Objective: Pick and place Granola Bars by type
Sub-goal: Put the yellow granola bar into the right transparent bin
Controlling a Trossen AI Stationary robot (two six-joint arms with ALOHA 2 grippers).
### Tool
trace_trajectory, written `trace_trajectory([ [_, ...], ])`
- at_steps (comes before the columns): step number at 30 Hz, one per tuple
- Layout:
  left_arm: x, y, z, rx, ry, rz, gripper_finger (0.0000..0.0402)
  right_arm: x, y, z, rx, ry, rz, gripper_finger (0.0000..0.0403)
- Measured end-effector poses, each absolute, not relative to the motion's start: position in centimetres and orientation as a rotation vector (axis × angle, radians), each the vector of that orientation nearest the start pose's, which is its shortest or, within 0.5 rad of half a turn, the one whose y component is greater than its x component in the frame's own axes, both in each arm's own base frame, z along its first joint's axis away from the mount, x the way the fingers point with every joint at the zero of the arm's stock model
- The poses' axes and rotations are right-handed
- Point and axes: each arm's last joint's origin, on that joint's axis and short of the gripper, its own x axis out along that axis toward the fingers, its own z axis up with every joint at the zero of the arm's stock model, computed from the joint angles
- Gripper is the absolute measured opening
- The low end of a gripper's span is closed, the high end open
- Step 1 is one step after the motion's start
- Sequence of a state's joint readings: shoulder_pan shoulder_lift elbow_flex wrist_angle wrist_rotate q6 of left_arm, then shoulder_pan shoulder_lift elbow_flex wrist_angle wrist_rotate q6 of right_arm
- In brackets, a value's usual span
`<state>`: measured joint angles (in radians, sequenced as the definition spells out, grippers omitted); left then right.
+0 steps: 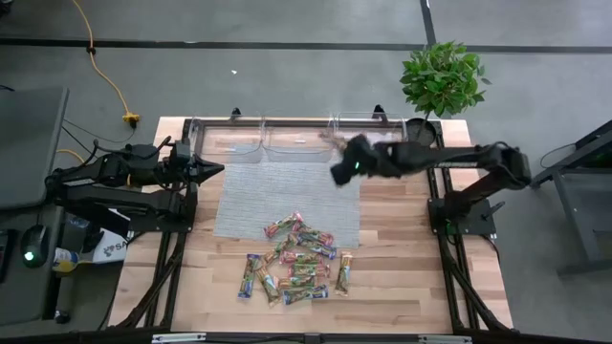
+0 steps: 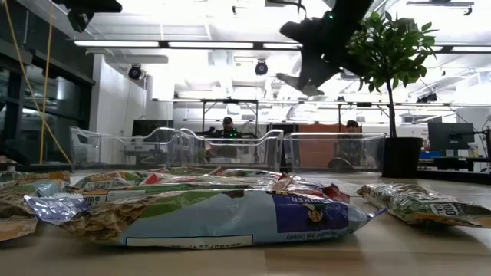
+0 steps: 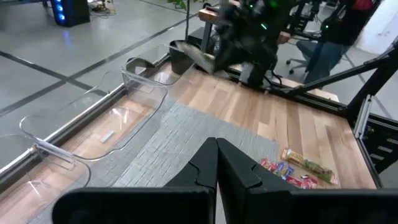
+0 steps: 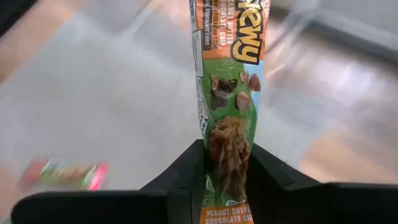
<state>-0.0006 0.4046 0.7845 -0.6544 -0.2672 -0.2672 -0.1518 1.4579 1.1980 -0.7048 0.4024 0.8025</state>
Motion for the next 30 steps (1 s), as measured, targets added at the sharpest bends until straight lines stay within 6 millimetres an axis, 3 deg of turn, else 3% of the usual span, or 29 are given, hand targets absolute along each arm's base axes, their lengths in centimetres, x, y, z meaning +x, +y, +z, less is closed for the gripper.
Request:
trace_trajectory([
  [7,7.5,0.8,32.8,-0.227,0.235,0.300,0.0000,26.7,-12.4,28.6,0.590,0.706,-1.005,0.0080],
  [15,7.5,0.8,32.8,-0.227,0.235,0.301,0.0000,25.6,-17.5,26.0,0.631,0.814,-1.081,0.0080],
  [22,7.5,0.8,32.8,-0.227,0.235,0.302,0.0000,26.1,-19.5,23.1,0.710,0.895,-1.058,0.0080],
  [30,7.5,0.8,32.8,-0.227,0.235,0.303,0.0000,26.3,-19.6,22.7,0.692,0.922,-1.035,0.0091],
])
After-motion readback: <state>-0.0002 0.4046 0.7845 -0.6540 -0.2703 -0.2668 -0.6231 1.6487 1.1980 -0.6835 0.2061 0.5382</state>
